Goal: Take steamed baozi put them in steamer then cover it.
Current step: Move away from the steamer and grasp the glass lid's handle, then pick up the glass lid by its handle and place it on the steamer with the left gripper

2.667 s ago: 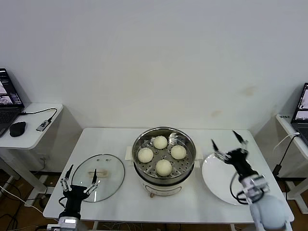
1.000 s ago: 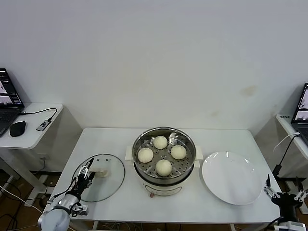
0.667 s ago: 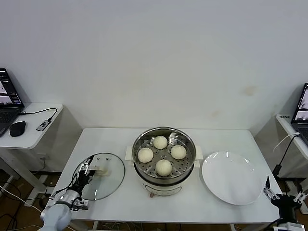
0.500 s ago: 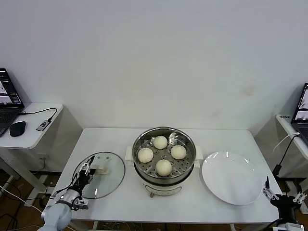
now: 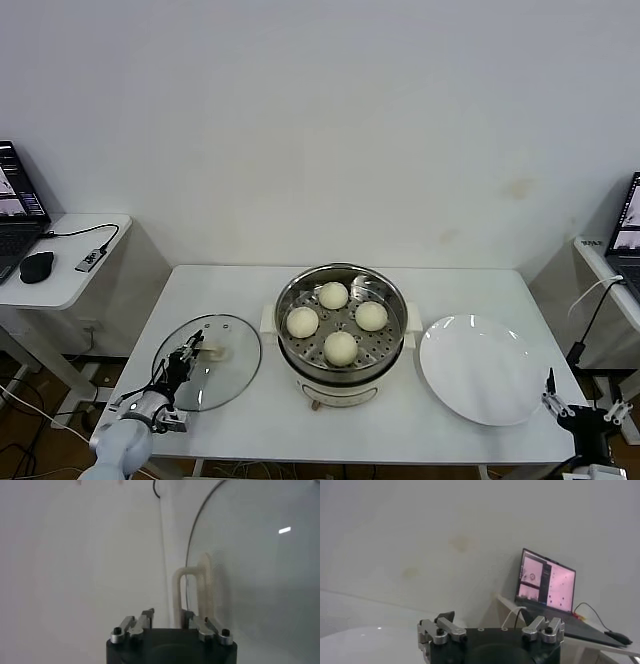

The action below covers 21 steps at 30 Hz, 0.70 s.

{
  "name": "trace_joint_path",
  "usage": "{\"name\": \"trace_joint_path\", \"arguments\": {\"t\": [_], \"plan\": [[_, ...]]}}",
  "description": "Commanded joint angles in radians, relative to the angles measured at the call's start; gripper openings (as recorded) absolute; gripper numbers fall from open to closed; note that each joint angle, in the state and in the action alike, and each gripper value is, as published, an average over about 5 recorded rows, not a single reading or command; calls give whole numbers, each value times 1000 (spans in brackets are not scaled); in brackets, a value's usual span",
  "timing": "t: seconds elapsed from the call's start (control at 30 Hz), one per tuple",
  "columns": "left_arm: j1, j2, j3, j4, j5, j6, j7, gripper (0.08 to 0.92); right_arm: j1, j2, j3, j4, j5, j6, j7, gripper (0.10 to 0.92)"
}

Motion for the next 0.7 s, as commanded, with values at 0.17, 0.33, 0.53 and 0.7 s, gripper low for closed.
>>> {"name": "trace_joint_path", "arguments": {"t": [0.17,0.33,0.53,0.7], "plan": [[-12,-12,-2,40,-31,-11,-60,156,-4,-1,-2,-3,0,5,-2,823],[39,-9,-25,-64,-54,10,-91,139,-4,-1,-5,-3,-3,7,-3,823],[142,10,-62,-266,-120,106,-66,139,-8,-2,-15,2,-12,12,-7,823],[235,41,-102,-452,-188,221,1,139,-22,-7,-33,13,-18,23,-11,823]]}}
